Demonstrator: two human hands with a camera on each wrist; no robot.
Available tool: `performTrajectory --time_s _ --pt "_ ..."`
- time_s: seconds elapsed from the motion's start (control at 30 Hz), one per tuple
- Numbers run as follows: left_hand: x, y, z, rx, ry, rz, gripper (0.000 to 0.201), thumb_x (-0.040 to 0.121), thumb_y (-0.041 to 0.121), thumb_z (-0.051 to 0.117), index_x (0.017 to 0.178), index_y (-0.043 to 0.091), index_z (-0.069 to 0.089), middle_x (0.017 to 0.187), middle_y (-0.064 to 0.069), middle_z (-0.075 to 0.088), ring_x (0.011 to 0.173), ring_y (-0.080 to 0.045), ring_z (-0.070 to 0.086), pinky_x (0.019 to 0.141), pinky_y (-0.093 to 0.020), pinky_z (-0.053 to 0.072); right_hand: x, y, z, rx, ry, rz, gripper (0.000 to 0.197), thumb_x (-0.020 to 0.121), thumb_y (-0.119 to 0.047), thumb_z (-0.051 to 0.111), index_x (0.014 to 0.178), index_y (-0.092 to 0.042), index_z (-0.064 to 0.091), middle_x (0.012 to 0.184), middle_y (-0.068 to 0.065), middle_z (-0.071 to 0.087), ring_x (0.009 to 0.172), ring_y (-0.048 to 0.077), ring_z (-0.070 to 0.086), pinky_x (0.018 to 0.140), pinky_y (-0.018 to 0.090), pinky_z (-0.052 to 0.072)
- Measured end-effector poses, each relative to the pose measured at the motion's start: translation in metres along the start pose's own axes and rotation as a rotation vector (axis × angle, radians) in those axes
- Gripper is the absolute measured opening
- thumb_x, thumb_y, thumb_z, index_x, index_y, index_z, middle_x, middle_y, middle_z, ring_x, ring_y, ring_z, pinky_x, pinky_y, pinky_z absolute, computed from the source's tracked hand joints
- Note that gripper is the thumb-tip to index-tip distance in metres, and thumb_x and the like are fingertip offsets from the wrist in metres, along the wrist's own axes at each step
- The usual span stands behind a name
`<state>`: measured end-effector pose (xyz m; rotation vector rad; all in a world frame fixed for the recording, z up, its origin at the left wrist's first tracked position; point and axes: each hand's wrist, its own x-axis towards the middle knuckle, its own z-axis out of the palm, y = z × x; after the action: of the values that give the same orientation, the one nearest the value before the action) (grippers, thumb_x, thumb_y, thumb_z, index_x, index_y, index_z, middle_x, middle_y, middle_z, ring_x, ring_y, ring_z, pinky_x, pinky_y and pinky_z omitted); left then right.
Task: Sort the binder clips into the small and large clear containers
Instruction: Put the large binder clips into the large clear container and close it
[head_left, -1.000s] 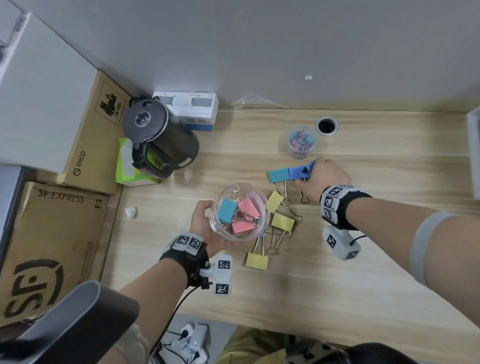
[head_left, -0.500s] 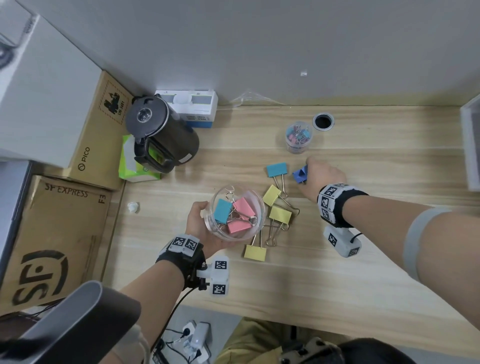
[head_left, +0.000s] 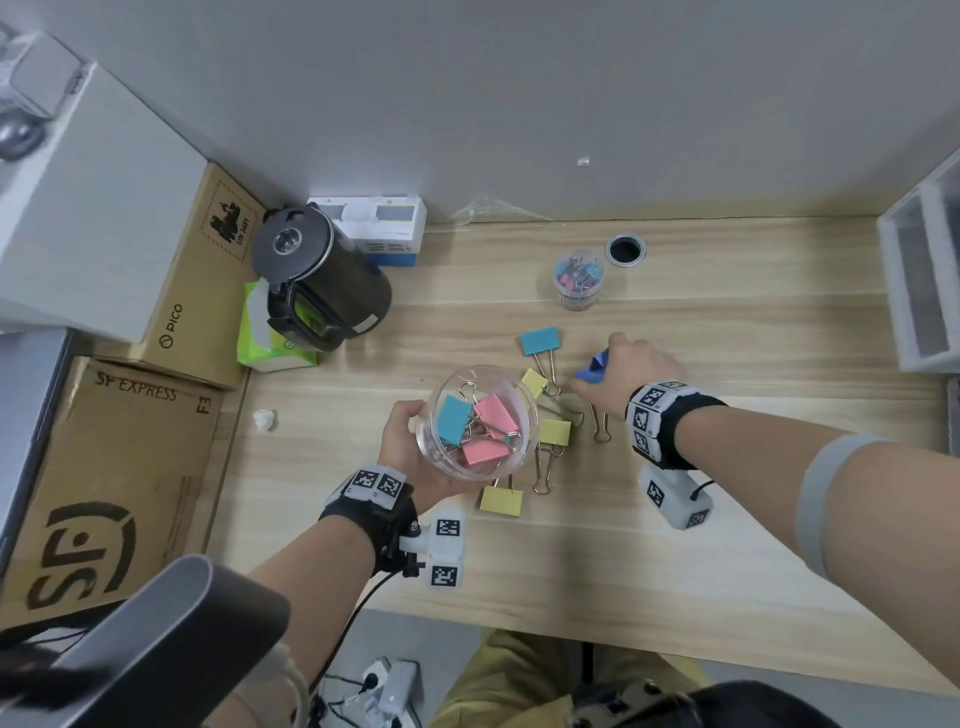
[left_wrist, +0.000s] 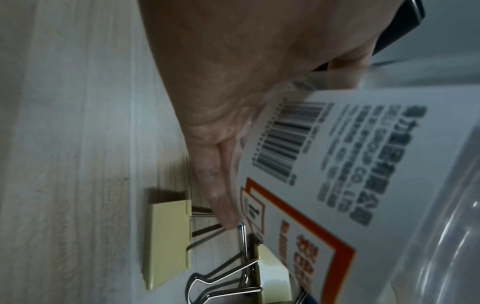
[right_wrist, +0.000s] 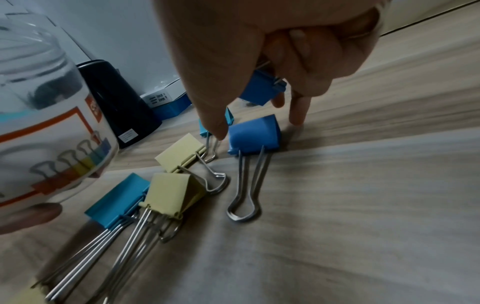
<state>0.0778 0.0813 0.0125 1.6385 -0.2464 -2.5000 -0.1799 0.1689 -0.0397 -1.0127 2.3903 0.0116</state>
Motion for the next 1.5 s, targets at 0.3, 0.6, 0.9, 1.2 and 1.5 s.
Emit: performTrajectory --time_s 0.3,0.6,0.9,1.2,1.5 --pt "-0.001 -0.003 -0.005 0.031 0.027 0.022 0.069 0.087 0.049 0.046 0.141 0.006 0.056 0.134 -0.027 0.062 0.124 -0.046 0.058 0.078 -0.062 0.058 -0.003 0.003 0.005 -0.097 -0.066 0.037 0.039 0.083 -0.036 0.061 0.115 -0.016 0.049 0.104 0.009 0.05 0.075 0.025 0.052 0.065 0.032 0.042" --pt "-0.006 -0.001 0.025 0.048 -0.042 -0.006 0.071 0.089 0.051 0.043 0.14 0.003 0.054 0.136 -0.03 0.059 0.122 -0.047 0.057 0.074 -0.061 0.059 -0.026 -0.002 -0.065 0.195 0.197 -0.318 0.037 0.076 -0.044 0.065 0.104 -0.025 0.05 0.094 -0.004 0.06 0.079 0.026 0.057 0.065 0.034 0.047" --pt "-0.003 0.007 0.059 0.181 0.061 0.088 0.069 0.09 0.052 0.042 0.137 0.005 0.059 0.129 -0.029 0.064 0.114 -0.047 0.061 0.088 -0.056 0.053 -0.073 -0.036 -0.136 0.19 0.258 -0.889 0.058 0.071 -0.038 0.075 0.124 -0.027 0.054 0.103 -0.01 0.068 0.086 0.019 0.064 0.073 0.036 0.051" --pt "0.0 -0.004 0.069 0.28 0.041 0.073 0.053 0.089 0.048 0.043 0.107 0.007 0.07 0.099 -0.025 0.076 0.105 -0.047 0.064 0.099 -0.062 0.046 -0.079 -0.051 -0.092 0.136 -0.088 -0.982 0.053 0.072 -0.031 0.075 0.12 -0.027 0.052 0.11 -0.008 0.064 0.09 0.018 0.061 0.071 0.035 0.052" --pt "0.001 -0.008 0.065 0.276 0.013 0.031 0.059 0.088 0.05 0.043 0.118 0.006 0.069 0.109 -0.025 0.074 0.084 -0.049 0.073 0.095 -0.057 0.048 -0.079 -0.041 -0.093 0.166 -0.075 -0.841 0.042 0.07 -0.031 0.074 0.107 -0.021 0.057 0.089 -0.005 0.063 0.075 0.021 0.056 0.063 0.033 0.047"
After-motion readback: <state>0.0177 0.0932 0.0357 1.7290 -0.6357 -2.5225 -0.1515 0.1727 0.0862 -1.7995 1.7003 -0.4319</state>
